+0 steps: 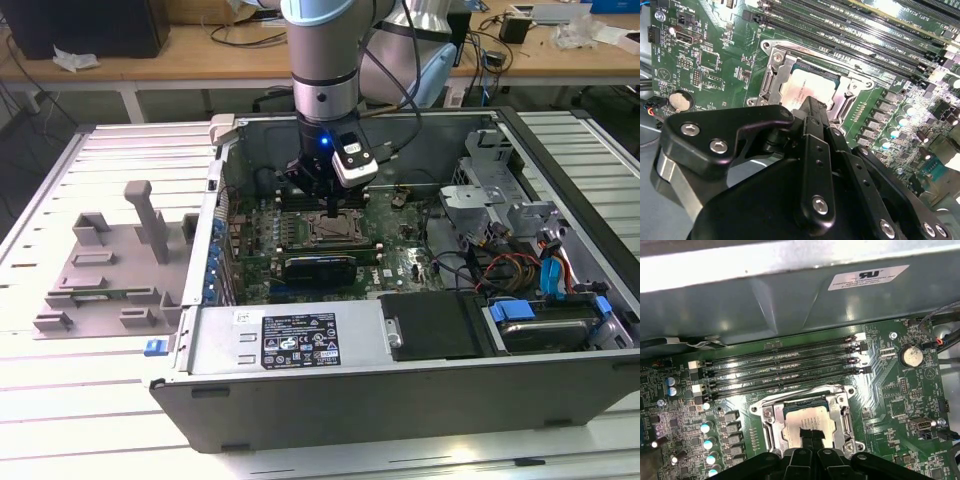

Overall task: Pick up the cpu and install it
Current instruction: 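Install the second cpu locking lever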

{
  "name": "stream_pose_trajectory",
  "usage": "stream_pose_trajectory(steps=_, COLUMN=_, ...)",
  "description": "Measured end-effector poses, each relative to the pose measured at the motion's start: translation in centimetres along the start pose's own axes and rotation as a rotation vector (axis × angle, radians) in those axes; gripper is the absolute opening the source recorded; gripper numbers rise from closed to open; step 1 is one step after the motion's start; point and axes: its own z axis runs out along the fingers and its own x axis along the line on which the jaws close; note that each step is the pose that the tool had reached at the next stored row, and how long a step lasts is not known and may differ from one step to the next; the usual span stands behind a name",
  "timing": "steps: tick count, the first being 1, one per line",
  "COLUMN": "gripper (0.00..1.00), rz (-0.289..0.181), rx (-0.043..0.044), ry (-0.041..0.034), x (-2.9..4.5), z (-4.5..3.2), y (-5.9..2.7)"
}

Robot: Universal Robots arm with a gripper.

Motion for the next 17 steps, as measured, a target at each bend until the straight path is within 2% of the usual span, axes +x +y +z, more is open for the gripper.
stream_pose_trajectory(steps=2, gripper=0.11, rz=0.000, rx=0.0001, ry=0.0001, x=-0.02, z=-0.28, y=0.01)
stream_pose_trajectory(steps=4, gripper=0.11, rz=0.000, rx=0.0000, ry=0.0000, x=-0.15, z=-2.02, y=0.05)
stream_pose_trajectory(steps=5, gripper=0.11, rz=0.000, rx=0.0001, ry=0.0000, x=-0.18, z=-2.44, y=0.06)
stream_pose_trajectory(steps=8, gripper=0.11, rz=-0.014, rx=-0.0010, ry=0.0002, x=-0.20, z=-2.70, y=0.07)
stream_pose_trajectory(steps=10, gripper=0.11, rz=-0.076, rx=-0.0001, ry=0.0046, x=-0.20, z=-2.72, y=0.06)
stream_pose_trajectory(steps=12, gripper=0.11, rz=-0.096, rx=0.0011, ry=0.0063, x=-0.21, z=-2.71, y=0.03)
stream_pose_trajectory(steps=13, gripper=0.11, rz=-0.101, rx=0.0012, ry=0.0069, x=-0.29, z=-2.71, y=-0.43)
stream_pose_trajectory(steps=15, gripper=0.11, rz=-0.101, rx=0.0012, ry=0.0069, x=-0.65, z=-2.73, y=-2.42)
stream_pose_trajectory(steps=17, gripper=0.11, rz=-0.101, rx=0.0008, ry=0.0069, x=-0.91, z=-2.73, y=-3.94)
